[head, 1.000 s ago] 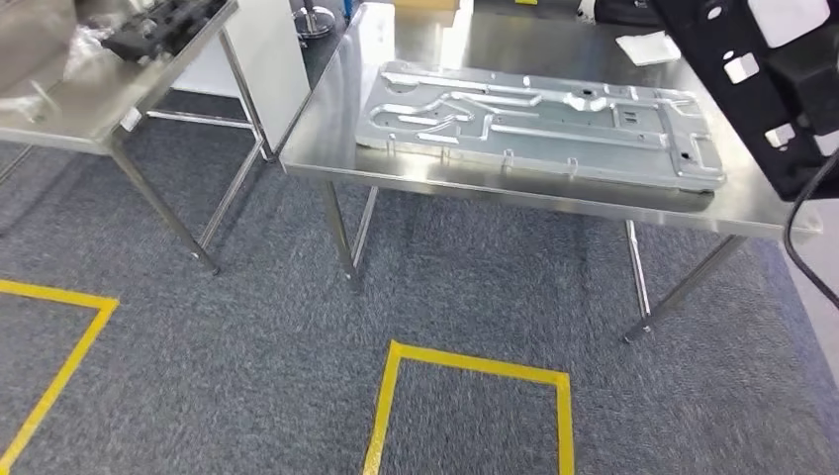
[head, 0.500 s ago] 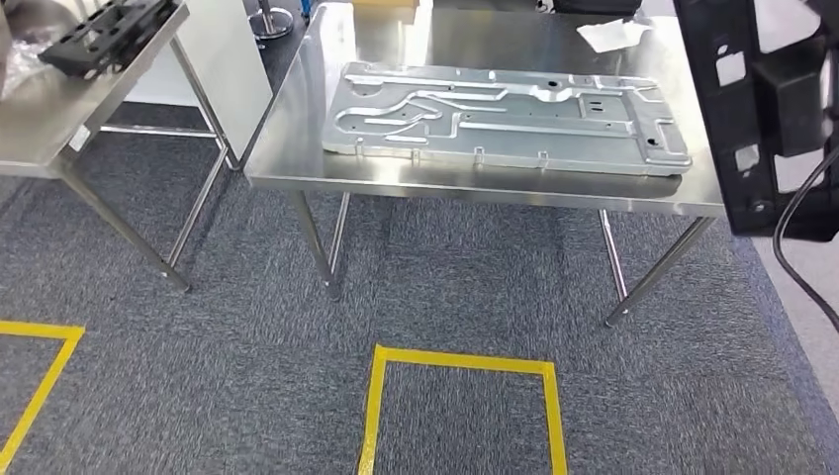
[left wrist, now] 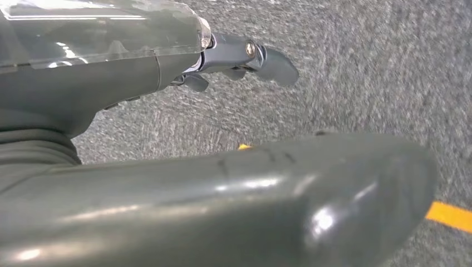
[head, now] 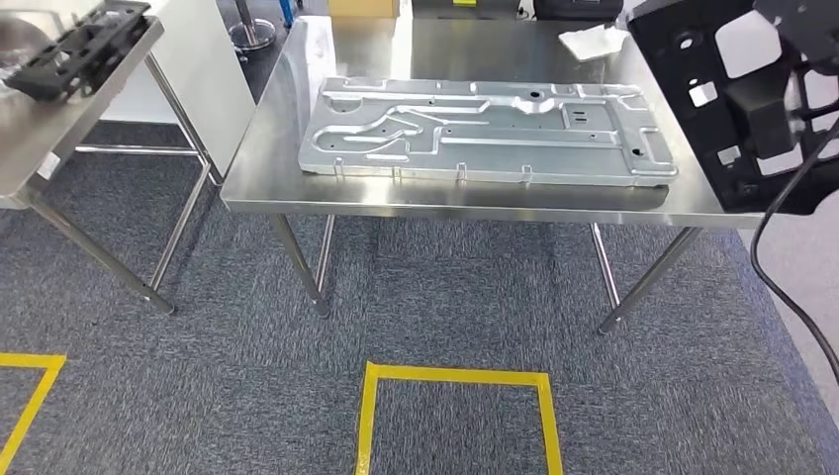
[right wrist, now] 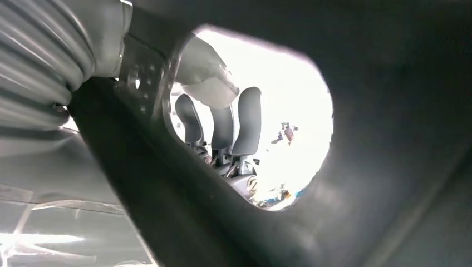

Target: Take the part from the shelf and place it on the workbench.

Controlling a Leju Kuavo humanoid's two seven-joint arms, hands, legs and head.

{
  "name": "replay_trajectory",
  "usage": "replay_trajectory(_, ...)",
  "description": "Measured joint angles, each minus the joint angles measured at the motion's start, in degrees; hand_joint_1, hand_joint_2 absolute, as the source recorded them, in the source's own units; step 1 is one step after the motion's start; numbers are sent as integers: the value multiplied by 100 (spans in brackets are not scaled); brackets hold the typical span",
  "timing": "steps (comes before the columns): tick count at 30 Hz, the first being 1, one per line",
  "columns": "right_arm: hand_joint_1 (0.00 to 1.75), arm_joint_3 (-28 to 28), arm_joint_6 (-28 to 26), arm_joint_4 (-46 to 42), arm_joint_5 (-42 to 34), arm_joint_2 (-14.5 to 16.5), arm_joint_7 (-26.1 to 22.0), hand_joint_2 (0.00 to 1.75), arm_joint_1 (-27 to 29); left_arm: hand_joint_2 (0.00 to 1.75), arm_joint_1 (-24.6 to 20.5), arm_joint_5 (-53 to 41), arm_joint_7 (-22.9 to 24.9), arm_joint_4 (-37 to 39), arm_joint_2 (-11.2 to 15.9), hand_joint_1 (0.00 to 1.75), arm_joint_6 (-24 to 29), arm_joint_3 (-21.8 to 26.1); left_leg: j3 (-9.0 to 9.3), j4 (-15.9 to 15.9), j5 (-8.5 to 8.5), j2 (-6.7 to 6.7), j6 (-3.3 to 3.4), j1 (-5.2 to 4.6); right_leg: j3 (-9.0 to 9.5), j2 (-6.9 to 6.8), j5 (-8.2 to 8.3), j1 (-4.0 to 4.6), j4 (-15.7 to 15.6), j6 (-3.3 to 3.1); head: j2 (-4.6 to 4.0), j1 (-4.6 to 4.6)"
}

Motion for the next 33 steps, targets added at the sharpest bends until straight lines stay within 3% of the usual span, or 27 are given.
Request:
replay_trajectory(2, 175, -42, -11, 3, -8, 20, 1, 175, 76, 0, -6, -2, 11, 1, -2, 0, -1, 0, 99, -130, -66, 10, 46, 5, 11, -6, 3, -23, 30, 64, 0, 1)
replay_trajectory(4, 175, -77, -21, 4, -11, 33, -2, 175, 117, 0, -7, -2, 19, 1, -1, 0, -1, 0, 217, -213, -83, 7, 94, 26, -98, -43, -104, -34, 281, 93, 0, 0)
replay_trajectory(7, 175, -95, -29, 12, -11, 42, -1, 175, 148, 0, -13, -2, 29, 1, 0, 0, -1, 1, 339, -239, -163, 0, 126, 34, -727, -71, -449, -38, 1244, 156, 0, -1)
replay_trajectory(8, 175, -96, -30, 19, -8, 46, 0, 175, 173, 0, -11, -2, 31, 1, 0, 0, -1, 1, 386, -237, -206, -3, 124, 35, -922, -76, -475, -44, 1469, 175, 0, -1)
replay_trajectory(9, 175, -97, -31, 25, 0, 54, 2, 175, 198, 0, -8, -2, 33, 1, -1, 0, -3, 2, 446, -233, -256, -5, 116, 36, -1029, -84, -384, -52, 1495, 187, 0, -1)
replay_trajectory(10, 175, -98, -37, 29, 33, 66, 2, 175, 213, 0, -4, -2, 35, 1, -3, 0, -5, 2, 515, -227, -311, -23, 101, 39, -1031, -90, -186, -63, 1313, 192, 0, -1)
replay_trajectory(12, 175, -101, -60, 43, 160, 95, 1, 175, 223, 0, -2, -2, 40, 1, -9, 0, -8, 3, 642, -208, -439, -64, 46, 43, -843, -46, 377, -91, 580, 202, 0, -2)
replay_trajectory(14, 175, -97, -87, 87, 363, 137, 3, 175, 213, 0, -25, 1, 46, 1, -11, 0, 4, 5, 669, -180, -532, -95, -22, 46, -724, 41, 616, -83, 93, 163, 0, -1)
replay_trajectory(17, 175, -81, -130, 176, 642, 244, 10, 175, 218, 0, -51, 9, 57, 1, -8, 0, 23, 9, 687, -168, -609, -115, -114, 44, -688, 39, 562, -67, 44, 21, 0, -2)
replay_trajectory(19, 175, -73, -192, 233, 765, 323, 0, 175, 208, 0, -60, 8, 61, 1, -4, 0, 32, 11, 610, 60, -697, -91, -170, 46, -592, -3, 493, -79, 31, -62, 0, -4)
replay_trajectory(20, 175, -70, -225, 263, 796, 358, -9, 175, 202, 0, -68, 8, 65, 1, -2, 0, 34, 13, 457, 344, -784, -68, -194, 53, -539, -23, 456, -77, 24, -93, 0, -5)
replay_trajectory(23, 175, -70, -288, 339, 783, 435, -50, 175, 269, 0, -65, 2, 87, 1, -4, 0, 34, 14, -236, 1389, -1086, -34, -223, 64, -381, -71, 314, -42, 23, -136, 0, -5)
replay_trajectory(24, 175, -70, -298, 352, 780, 459, -66, 175, 319, 0, -54, 1, 95, 1, -4, 0, 33, 14, -383, 1497, -1058, -33, -215, 63, -309, -79, 257, -28, 23, -139, 0, -5)
replay_trajectory(25, 175, -70, -304, 360, 783, 480, -77, 175, 368, 0, -43, 1, 101, 1, -4, 0, 31, 15, -438, 1399, -913, -32, -193, 58, -227, -82, 196, -17, 22, -140, 0, -5)
replay_trajectory(27, 175, -70, -307, 362, 830, 512, -80, 175, 427, 0, -25, -1, 109, 1, -3, 0, 26, 19, -338, 716, -318, -17, -98, 28, -61, -95, 75, 1, 16, -134, 0, -5)
replay_trajectory(29, 175, -70, -299, 362, 939, 535, -62, 175, 444, 0, -21, -5, 114, 1, 1, 0, 21, 25, -211, 103, 95, 85, 11, -38, 49, -118, -15, 18, -5, -107, -1, -5)
replay_trajectory(30, 175, -71, -292, 362, 997, 540, -47, 175, 449, 0, -25, -7, 117, 1, 2, 0, 19, 27, -185, -57, 169, 128, 47, -64, 80, -130, -39, 25, -15, -81, -1, -4)
replay_trajectory(31, 175, -71, -285, 359, 1039, 541, -36, 175, 450, 0, -33, -9, 120, 1, 2, 0, 17, 28, -158, -115, 131, 150, 71, -80, 108, -138, -47, 30, -24, -49, -1, -3)
replay_trajectory(33, 175, -73, -275, 337, 1085, 538, -20, 175, 446, 0, -43, -12, 122, 1, -3, 0, 16, 28, -48, -218, 125, 99, 110, -68, 145, -164, -86, 18, 2, 11, 0, -2)
